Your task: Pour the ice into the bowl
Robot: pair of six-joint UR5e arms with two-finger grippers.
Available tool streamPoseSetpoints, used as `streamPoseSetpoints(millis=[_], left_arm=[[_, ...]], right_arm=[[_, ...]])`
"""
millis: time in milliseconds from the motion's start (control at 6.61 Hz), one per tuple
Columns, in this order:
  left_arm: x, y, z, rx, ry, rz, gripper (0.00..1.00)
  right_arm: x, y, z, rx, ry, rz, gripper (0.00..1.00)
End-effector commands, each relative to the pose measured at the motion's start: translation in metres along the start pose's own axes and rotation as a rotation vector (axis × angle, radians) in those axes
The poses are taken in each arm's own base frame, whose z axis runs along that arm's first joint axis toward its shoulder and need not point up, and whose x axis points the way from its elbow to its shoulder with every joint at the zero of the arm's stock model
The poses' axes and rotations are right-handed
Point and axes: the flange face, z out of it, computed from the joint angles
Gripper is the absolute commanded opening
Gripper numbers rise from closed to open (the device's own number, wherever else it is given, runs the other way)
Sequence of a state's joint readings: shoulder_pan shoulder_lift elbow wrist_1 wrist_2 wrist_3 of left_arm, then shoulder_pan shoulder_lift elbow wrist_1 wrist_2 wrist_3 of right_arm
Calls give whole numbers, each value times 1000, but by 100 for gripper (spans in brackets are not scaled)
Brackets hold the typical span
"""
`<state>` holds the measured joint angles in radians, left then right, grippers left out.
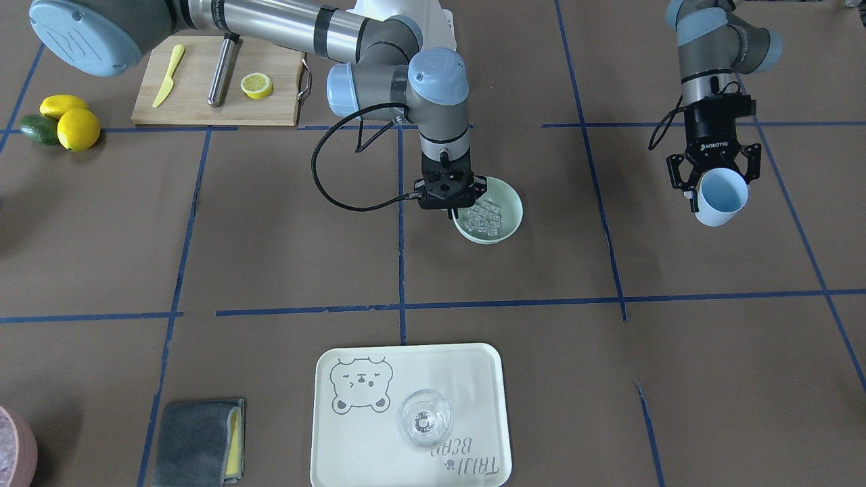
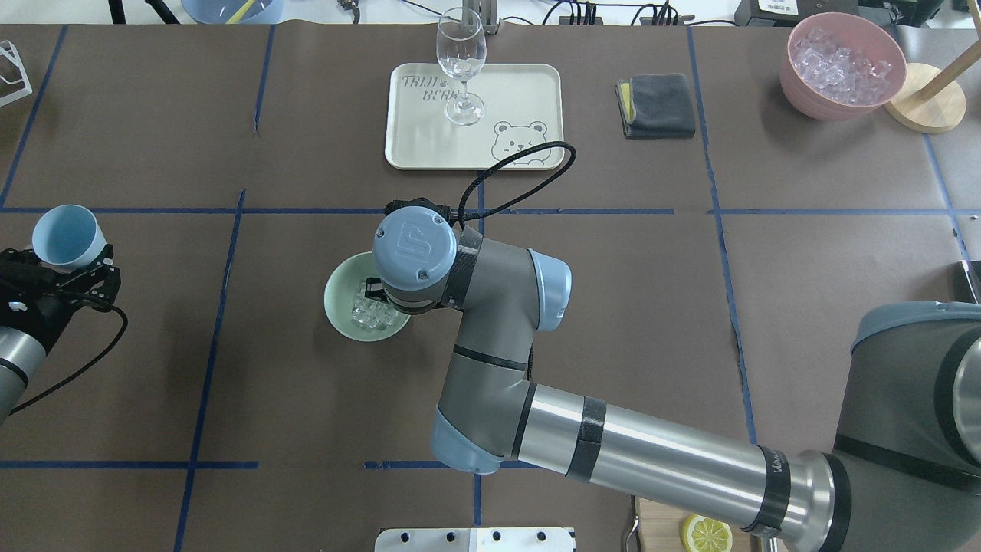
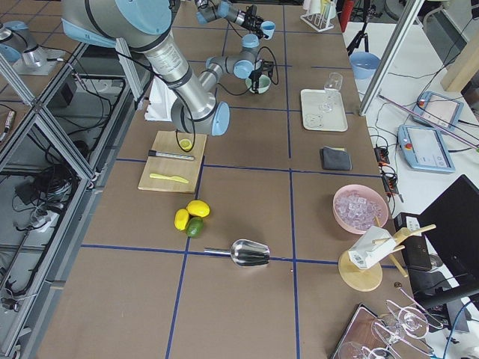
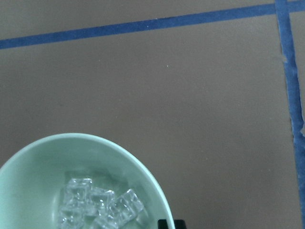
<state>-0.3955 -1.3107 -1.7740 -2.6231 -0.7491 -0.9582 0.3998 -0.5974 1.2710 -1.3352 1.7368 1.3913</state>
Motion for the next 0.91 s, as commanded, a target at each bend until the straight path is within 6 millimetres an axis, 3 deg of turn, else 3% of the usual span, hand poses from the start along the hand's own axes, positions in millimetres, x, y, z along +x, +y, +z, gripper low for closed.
streamPoseSetpoints(millis=[0,151,303,605,757], left_arm=[[-8,15,7,-14,-24,-114,0],[-9,19,9,-14,-28,-182,0],[-15,29,14,-13,-46,-198,0],[-14,50,26,-23,-70,-334,0],[-17,65,36,-14,-94,-391,0]], right_arm=[[-1,-12,-23,2,-6,14,0],[16,-24,-57,13,33,37,0],[51,-35,-84,14,28,57,0],[142,-58,-115,7,14,35,0],[188,-70,-140,5,-1,2,0]])
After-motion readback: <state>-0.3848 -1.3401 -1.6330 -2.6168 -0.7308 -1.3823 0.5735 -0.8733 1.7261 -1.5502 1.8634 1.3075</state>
